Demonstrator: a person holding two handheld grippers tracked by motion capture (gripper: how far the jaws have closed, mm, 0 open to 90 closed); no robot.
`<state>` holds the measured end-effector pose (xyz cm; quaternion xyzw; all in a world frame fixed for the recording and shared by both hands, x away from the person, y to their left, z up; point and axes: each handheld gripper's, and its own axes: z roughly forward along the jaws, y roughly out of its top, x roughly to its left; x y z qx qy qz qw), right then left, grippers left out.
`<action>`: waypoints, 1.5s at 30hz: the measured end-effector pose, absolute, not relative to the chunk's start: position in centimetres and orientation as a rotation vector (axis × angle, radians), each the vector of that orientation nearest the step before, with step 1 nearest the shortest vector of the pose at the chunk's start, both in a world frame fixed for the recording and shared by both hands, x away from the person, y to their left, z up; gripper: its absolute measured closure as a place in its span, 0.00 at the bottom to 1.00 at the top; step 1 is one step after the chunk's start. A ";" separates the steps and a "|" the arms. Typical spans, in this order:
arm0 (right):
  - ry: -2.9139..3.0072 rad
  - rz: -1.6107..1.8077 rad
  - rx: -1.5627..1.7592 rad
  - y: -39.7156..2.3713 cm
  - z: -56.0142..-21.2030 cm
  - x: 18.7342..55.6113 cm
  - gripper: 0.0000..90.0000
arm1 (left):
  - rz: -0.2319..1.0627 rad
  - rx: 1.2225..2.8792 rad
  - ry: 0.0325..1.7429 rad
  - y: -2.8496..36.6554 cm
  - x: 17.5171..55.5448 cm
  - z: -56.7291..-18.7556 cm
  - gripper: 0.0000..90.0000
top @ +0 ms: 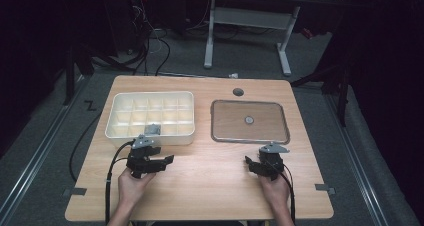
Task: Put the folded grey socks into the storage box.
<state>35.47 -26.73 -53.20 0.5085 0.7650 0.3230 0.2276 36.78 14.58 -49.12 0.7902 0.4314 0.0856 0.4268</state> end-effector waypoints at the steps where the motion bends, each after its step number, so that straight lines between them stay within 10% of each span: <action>1: 2.107 0.890 1.401 -26.7 -53.2 35.5 0.41 | 0.213 1.979 1.082 14.6 36.8 -49.3 0.39; 45: 2.107 0.890 1.401 -26.7 -53.2 35.5 0.40 | 0.407 2.106 1.119 12.3 37.9 -53.0 0.39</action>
